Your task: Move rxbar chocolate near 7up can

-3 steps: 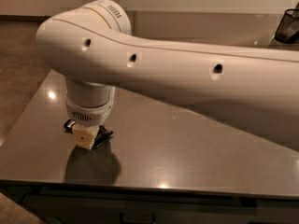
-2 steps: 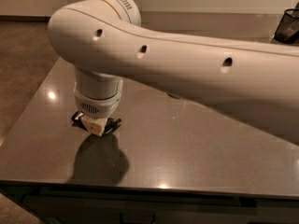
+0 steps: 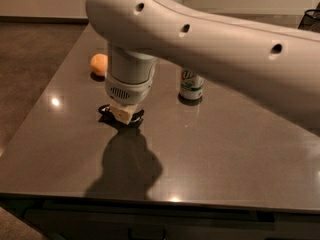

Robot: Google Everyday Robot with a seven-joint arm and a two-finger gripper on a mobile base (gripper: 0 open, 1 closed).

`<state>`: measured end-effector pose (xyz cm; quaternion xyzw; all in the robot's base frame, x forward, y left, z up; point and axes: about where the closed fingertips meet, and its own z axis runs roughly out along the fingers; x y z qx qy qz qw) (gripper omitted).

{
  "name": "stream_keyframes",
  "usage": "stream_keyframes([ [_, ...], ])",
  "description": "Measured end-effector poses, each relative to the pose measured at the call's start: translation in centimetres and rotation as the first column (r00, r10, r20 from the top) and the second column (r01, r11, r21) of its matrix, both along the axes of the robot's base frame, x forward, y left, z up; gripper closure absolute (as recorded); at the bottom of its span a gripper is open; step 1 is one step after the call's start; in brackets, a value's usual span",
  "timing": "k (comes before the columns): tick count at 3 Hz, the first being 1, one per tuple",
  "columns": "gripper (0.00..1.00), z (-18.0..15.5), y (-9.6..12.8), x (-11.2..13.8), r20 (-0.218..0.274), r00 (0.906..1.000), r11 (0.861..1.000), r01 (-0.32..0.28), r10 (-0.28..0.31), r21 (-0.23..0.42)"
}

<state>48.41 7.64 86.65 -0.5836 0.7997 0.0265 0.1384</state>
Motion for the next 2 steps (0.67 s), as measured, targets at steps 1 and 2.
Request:
stream_keyframes([
  [1, 1.00, 1.0, -4.0, 2.5, 0.034, 0.9976, 0.998, 0.062, -0.061, -0.026],
  [2, 1.00, 1.3, -6.6, 4.1, 0.053, 0.9933, 0.994, 0.105, -0.103, -0.041],
])
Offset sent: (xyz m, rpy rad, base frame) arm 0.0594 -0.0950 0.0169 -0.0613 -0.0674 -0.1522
